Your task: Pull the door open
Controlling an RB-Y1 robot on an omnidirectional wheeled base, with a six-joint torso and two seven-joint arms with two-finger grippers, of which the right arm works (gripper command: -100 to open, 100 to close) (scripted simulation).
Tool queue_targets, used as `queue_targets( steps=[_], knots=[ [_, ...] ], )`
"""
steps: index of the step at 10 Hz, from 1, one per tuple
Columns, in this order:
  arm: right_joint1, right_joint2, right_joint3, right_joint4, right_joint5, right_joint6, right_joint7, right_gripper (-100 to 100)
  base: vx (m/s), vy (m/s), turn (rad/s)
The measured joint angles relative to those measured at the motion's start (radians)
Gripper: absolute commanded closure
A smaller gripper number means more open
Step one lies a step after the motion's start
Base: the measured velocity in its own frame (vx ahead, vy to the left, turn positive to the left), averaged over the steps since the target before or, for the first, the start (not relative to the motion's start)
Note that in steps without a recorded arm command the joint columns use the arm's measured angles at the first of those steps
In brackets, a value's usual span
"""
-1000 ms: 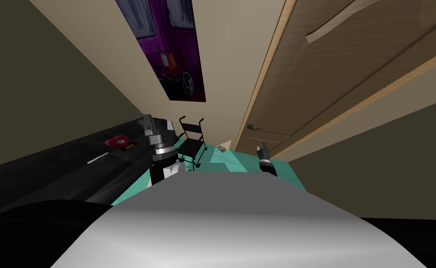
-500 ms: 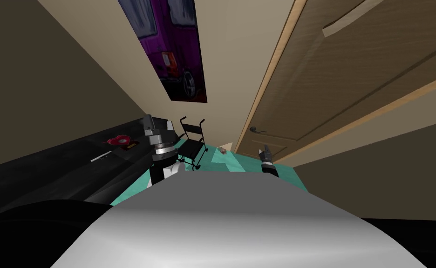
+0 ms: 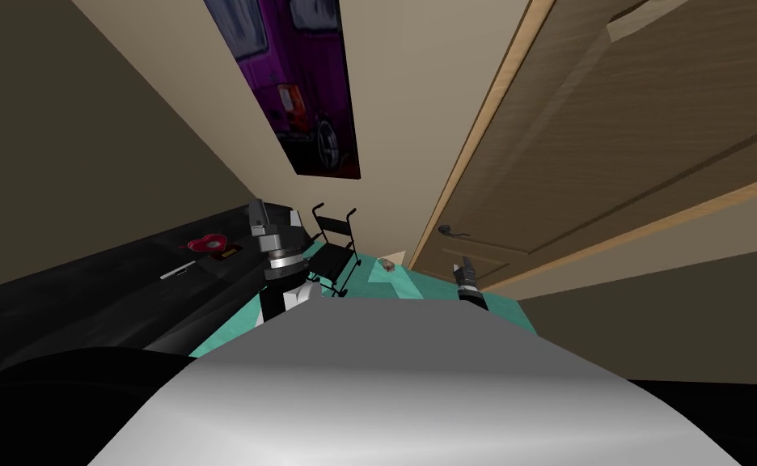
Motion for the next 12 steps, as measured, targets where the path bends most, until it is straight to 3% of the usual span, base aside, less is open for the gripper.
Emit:
queue_targets(
  steps=[10,12],
  knots=[
    [-0.033,-0.062,-0.027,0.23,-0.042,-0.055,-0.022,-100,0.137,-0.045,0.065],
    [-0.051,-0.058,-0.034,0.243,-0.043,-0.05,-0.016,-100,0.132,-0.103,0.08]
  ],
)
